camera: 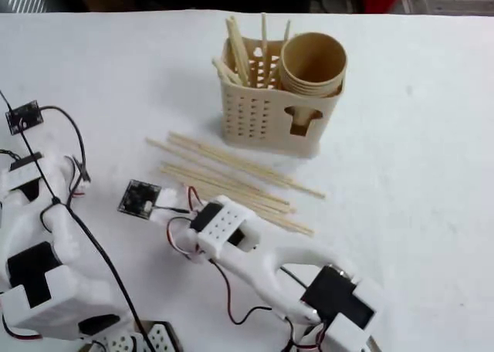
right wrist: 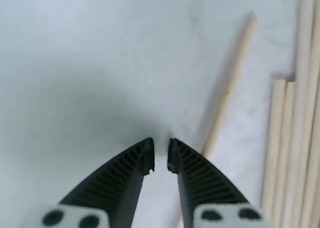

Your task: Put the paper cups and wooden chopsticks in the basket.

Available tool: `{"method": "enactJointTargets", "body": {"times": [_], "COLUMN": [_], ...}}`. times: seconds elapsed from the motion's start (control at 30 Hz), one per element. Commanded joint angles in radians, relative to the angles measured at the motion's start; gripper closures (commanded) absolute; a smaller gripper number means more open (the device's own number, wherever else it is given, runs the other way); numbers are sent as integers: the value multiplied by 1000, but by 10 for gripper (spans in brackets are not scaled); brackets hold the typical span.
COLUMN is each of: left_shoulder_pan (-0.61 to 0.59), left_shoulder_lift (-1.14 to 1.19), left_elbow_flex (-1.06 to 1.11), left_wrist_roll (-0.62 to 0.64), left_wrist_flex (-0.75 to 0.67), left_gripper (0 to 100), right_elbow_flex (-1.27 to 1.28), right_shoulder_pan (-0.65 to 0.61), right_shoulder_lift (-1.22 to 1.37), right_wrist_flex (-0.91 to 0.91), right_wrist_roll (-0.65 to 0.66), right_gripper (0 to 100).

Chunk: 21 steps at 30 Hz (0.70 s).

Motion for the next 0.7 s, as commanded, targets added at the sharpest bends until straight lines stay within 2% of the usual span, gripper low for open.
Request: {"method": "enactJointTargets", "body": {"times": [0.0, 0.13, 0.27, 0.37, 0.47, 0.67], "left_shoulder_pan": [-5, -4, -4, 8, 12, 12], "left_shoulder_lift": [-2, -2, -2, -2, -2, -2], "left_elbow_flex": [-5, -5, -5, -5, -5, -5], "left_wrist_roll": [12, 12, 12, 12, 12, 12], "left_wrist_flex": [-14, -14, -17, -15, -15, -15], "left_gripper": [876, 876, 876, 876, 876, 876], "right_elbow_flex": [-38, -87, -43, 20, 71, 72], "right_shoulder_pan": [28, 30, 96, 133, 119, 110], "right_shoulder_lift": [-18, -94, -160, -159, -159, -104], "right_wrist_flex": [30, 77, 53, -31, -88, -107], "right_wrist_roll": [9, 0, -94, -91, -41, -31], "right_gripper": [858, 892, 892, 878, 823, 808]}}
